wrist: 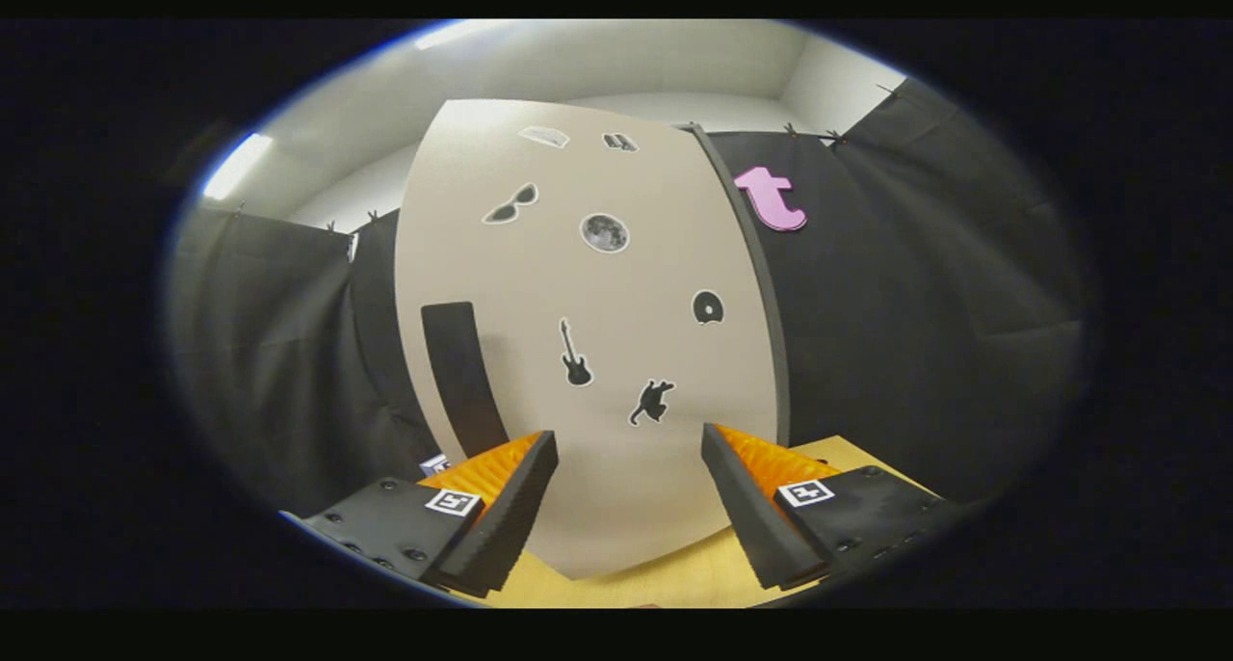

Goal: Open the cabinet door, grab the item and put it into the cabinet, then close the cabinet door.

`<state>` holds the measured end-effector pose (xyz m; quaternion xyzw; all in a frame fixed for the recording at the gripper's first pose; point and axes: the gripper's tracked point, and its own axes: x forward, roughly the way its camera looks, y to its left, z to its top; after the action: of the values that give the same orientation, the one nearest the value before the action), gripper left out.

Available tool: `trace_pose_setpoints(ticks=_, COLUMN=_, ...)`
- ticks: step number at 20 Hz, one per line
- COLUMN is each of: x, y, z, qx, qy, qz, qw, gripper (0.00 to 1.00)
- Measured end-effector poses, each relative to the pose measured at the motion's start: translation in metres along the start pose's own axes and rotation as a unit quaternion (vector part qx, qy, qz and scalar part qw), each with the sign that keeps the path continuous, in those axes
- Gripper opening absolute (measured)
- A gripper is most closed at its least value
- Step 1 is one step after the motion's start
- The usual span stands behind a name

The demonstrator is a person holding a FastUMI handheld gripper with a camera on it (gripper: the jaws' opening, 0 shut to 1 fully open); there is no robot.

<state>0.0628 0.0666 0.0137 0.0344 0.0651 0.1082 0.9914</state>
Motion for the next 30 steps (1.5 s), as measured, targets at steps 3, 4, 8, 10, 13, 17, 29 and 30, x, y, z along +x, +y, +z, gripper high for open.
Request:
trace_pose_setpoints(ticks=3, x=0.006, y=0.006, z=-0.001, qx=-0.014, qy=0.005, qz=0.009, qw=1.0, gripper=0.97)
trace_pose_setpoints(ticks=4, x=0.008, y=0.01, z=-0.001, qx=-0.017, qy=0.004, qz=0.014, qw=1.0, gripper=0.97)
trace_pose_setpoints(ticks=8, x=0.026, y=0.036, z=-0.006, qx=-0.019, qy=0.012, qz=0.047, qw=0.999, gripper=0.97)
trace_pose_setpoints(ticks=10, x=0.032, y=0.045, z=-0.01, qx=-0.025, qy=0.016, qz=0.06, qw=0.998, gripper=0.97)
trace_pose_setpoints(ticks=13, x=0.041, y=0.05, z=-0.015, qx=-0.034, qy=0.019, qz=0.06, qw=0.997, gripper=0.97)
trace_pose_setpoints(ticks=17, x=0.072, y=0.064, z=-0.02, qx=-0.038, qy=0.021, qz=0.059, qw=0.997, gripper=0.96)
trace_pose_setpoints(ticks=29, x=0.126, y=0.083, z=-0.032, qx=-0.049, qy=0.029, qz=0.027, qw=0.998, gripper=0.97)
trace_pose_setpoints(ticks=30, x=0.125, y=0.083, z=-0.031, qx=-0.049, qy=0.029, qz=0.028, qw=0.998, gripper=0.97)
